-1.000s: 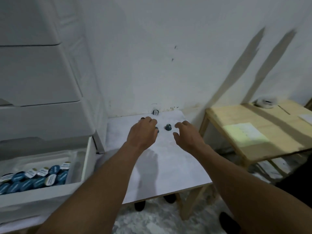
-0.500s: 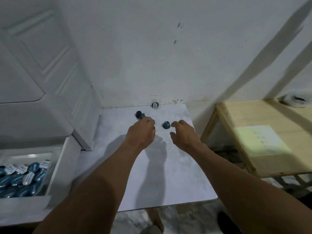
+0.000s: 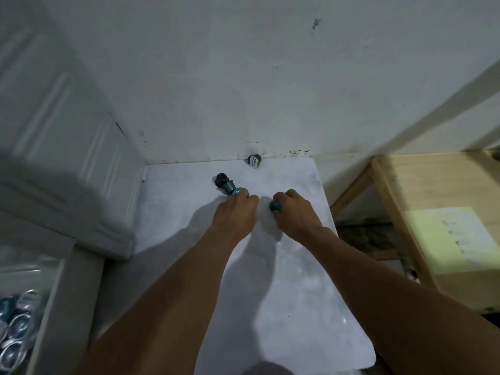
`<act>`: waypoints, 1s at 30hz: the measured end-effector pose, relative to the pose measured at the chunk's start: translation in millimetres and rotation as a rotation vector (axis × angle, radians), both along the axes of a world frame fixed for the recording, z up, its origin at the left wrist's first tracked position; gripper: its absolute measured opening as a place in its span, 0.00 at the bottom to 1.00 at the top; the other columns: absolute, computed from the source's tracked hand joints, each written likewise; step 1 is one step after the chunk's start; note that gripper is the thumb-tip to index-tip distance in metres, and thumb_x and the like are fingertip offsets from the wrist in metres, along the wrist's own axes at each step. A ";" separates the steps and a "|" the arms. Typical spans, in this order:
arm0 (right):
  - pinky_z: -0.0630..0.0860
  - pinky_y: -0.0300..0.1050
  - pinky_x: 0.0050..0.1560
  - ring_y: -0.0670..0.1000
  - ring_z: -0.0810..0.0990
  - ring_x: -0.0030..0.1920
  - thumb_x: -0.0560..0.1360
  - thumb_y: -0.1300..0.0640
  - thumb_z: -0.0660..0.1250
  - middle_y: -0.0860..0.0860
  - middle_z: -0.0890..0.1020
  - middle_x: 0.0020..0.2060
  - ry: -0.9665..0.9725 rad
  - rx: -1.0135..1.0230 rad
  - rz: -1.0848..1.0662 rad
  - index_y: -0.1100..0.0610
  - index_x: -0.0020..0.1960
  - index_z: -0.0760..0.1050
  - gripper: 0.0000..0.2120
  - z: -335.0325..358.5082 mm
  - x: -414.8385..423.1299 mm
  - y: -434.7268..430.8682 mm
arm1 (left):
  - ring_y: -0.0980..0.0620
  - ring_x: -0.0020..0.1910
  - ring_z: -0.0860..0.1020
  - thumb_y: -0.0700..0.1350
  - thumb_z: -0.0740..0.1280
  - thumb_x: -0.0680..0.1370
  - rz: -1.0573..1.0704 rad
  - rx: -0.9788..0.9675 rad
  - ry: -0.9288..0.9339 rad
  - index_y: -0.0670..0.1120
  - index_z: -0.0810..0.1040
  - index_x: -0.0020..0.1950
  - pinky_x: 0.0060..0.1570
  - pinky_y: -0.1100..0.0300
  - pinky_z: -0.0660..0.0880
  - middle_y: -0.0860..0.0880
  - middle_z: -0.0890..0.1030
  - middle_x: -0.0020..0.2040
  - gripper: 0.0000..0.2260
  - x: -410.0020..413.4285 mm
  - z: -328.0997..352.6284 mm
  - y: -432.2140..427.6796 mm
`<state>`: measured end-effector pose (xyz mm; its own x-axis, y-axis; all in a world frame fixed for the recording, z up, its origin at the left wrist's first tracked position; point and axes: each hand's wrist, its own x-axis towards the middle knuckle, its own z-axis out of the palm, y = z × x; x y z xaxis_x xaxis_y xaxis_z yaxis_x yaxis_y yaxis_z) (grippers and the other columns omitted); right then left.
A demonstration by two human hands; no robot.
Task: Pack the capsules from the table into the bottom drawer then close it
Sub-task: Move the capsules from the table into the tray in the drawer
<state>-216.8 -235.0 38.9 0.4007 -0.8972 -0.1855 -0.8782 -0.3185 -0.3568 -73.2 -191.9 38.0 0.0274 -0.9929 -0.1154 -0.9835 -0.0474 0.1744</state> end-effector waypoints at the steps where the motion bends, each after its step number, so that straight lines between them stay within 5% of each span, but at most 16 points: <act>1: 0.75 0.50 0.55 0.60 0.77 0.52 0.78 0.59 0.59 0.59 0.75 0.56 0.011 0.021 -0.002 0.59 0.61 0.73 0.13 -4.7 1.9 -3.6 | 0.41 0.48 0.78 0.40 0.63 0.77 -0.001 0.024 -0.004 0.44 0.75 0.55 0.42 0.53 0.73 0.45 0.71 0.59 0.08 2.4 -7.0 -3.3; 5: 0.76 0.50 0.59 0.60 0.77 0.54 0.79 0.57 0.59 0.58 0.73 0.60 0.051 0.088 -0.020 0.57 0.68 0.69 0.18 -22.4 8.6 -15.0 | 0.41 0.47 0.78 0.38 0.64 0.77 -0.035 0.073 0.016 0.44 0.75 0.53 0.43 0.51 0.76 0.44 0.70 0.58 0.06 8.6 -28.8 -13.0; 15: 0.77 0.53 0.48 0.62 0.76 0.44 0.77 0.60 0.60 0.59 0.74 0.50 0.073 0.089 -0.050 0.60 0.54 0.70 0.07 -28.1 14.0 -23.1 | 0.40 0.47 0.77 0.38 0.61 0.78 -0.067 0.093 0.099 0.42 0.71 0.55 0.43 0.52 0.73 0.41 0.74 0.56 0.07 16.0 -34.4 -25.3; 19: 0.77 0.54 0.51 0.63 0.77 0.48 0.75 0.62 0.63 0.59 0.72 0.55 0.050 0.072 -0.064 0.59 0.61 0.70 0.14 -13.6 6.2 -13.6 | 0.40 0.41 0.76 0.38 0.62 0.77 -0.040 0.093 0.170 0.44 0.71 0.62 0.44 0.49 0.75 0.40 0.68 0.59 0.14 11.9 -18.1 -17.2; 24: 0.77 0.51 0.45 0.57 0.74 0.39 0.74 0.64 0.64 0.58 0.69 0.53 -0.014 0.016 -0.060 0.58 0.57 0.69 0.13 14.8 -5.7 16.1 | 0.38 0.43 0.76 0.40 0.62 0.77 0.008 -0.009 0.166 0.41 0.72 0.55 0.44 0.52 0.73 0.40 0.67 0.57 0.08 2.4 15.2 12.2; 30: 0.57 0.39 0.29 0.45 0.65 0.33 0.71 0.66 0.62 0.56 0.69 0.44 -0.158 -0.094 -0.041 0.60 0.47 0.64 0.08 42.4 -14.4 82.8 | 0.39 0.45 0.77 0.46 0.64 0.76 0.117 -0.205 0.140 0.45 0.72 0.59 0.46 0.51 0.73 0.42 0.74 0.53 0.13 -2.4 52.6 88.3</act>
